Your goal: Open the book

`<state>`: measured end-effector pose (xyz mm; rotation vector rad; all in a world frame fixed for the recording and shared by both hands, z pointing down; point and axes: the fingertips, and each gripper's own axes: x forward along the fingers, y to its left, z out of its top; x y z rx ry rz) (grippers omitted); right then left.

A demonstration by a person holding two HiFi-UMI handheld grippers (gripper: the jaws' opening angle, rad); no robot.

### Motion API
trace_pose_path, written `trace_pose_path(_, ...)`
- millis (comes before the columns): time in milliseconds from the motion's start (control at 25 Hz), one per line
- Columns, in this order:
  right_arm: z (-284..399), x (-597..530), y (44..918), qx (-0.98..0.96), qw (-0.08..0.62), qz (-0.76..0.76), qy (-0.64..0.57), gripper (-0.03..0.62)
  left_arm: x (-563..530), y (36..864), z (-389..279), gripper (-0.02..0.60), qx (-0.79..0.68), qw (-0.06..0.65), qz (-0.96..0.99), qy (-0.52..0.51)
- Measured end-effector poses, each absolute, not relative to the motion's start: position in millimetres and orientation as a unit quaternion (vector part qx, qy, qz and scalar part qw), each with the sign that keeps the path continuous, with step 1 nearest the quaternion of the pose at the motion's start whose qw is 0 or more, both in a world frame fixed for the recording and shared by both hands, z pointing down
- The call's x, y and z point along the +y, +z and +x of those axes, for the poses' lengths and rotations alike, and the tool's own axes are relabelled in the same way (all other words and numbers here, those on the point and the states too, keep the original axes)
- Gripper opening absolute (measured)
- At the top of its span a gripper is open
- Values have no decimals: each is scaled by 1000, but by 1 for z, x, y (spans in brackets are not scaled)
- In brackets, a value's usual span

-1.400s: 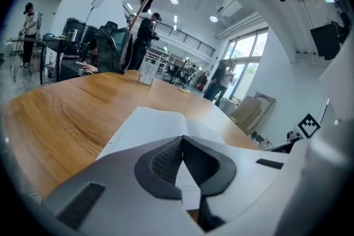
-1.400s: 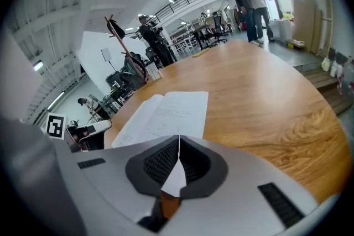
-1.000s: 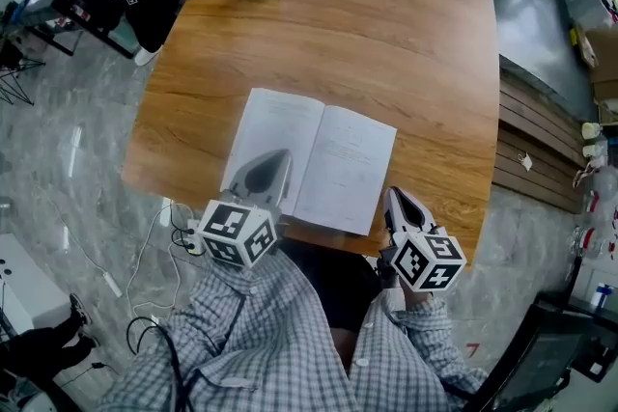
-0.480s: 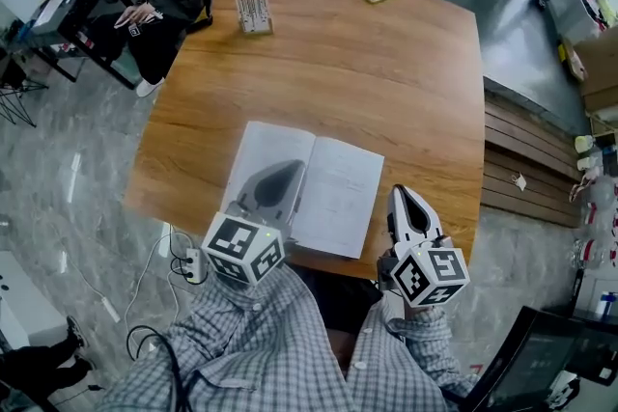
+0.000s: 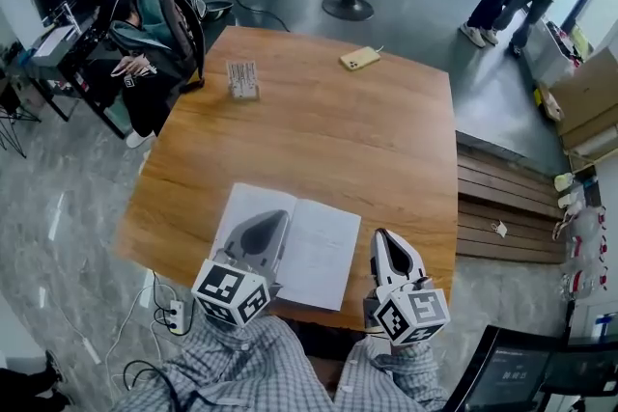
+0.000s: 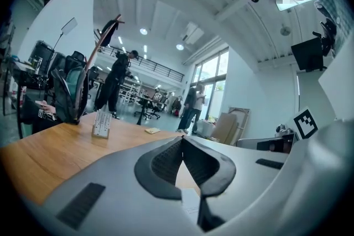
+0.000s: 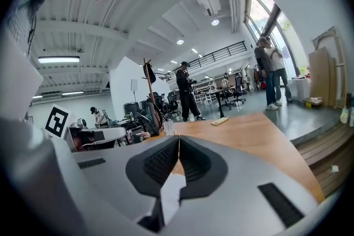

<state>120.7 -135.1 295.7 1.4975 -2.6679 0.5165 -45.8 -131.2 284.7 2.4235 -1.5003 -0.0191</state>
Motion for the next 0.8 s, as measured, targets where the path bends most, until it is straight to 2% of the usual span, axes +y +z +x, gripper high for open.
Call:
trace_pose_path(280,110,-129,257,-879,1,462,114,21,-128,254,-29,9,-505,108,856,-18)
trace_pose_path(800,105,-124,231,-888,-16,452,83,20,-126,230,-14,9,-486,87,869,-37)
